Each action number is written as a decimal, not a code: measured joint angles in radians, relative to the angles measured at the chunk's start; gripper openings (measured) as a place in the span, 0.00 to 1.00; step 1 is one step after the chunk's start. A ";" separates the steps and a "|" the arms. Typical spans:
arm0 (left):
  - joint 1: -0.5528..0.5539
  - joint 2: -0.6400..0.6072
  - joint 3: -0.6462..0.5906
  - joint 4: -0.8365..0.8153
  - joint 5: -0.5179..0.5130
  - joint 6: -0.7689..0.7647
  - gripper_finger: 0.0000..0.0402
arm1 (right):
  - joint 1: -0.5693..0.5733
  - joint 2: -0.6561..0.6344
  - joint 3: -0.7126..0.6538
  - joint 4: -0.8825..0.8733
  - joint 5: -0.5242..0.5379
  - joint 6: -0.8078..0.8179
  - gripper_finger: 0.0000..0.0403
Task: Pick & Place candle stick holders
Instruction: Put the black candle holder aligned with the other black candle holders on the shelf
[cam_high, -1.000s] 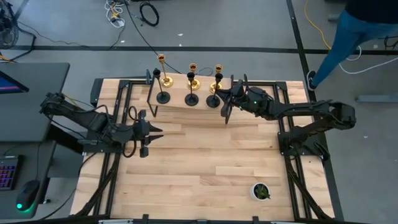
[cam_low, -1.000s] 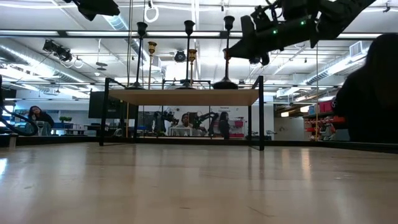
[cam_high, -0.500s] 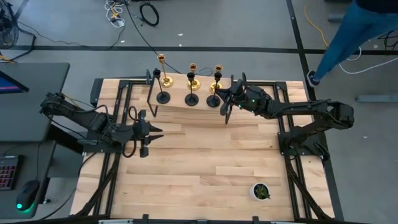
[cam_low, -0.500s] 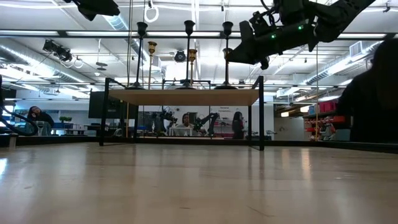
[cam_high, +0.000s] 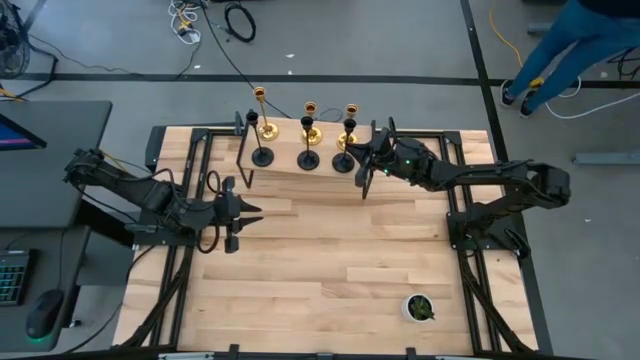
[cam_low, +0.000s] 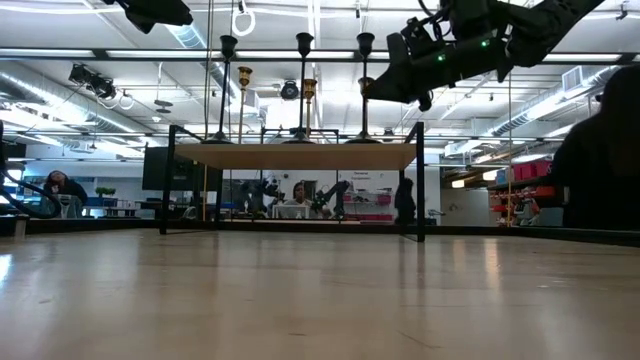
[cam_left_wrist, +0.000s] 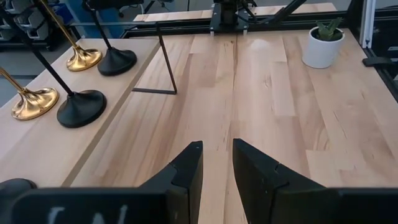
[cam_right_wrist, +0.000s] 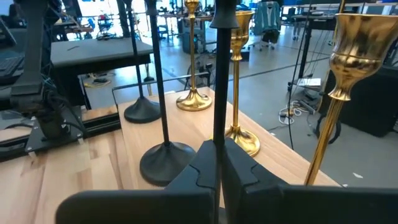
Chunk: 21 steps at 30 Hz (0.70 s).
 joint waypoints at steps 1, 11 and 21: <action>0.000 0.000 0.000 0.000 0.000 0.000 0.23 | 0.000 -0.003 0.000 -0.004 0.000 -0.004 0.00; 0.000 0.000 0.000 -0.005 0.000 -0.001 0.23 | 0.000 -0.046 -0.001 -0.061 0.000 -0.004 0.00; 0.000 0.000 0.000 -0.005 0.000 0.000 0.23 | 0.000 -0.046 -0.002 -0.042 0.000 -0.004 0.00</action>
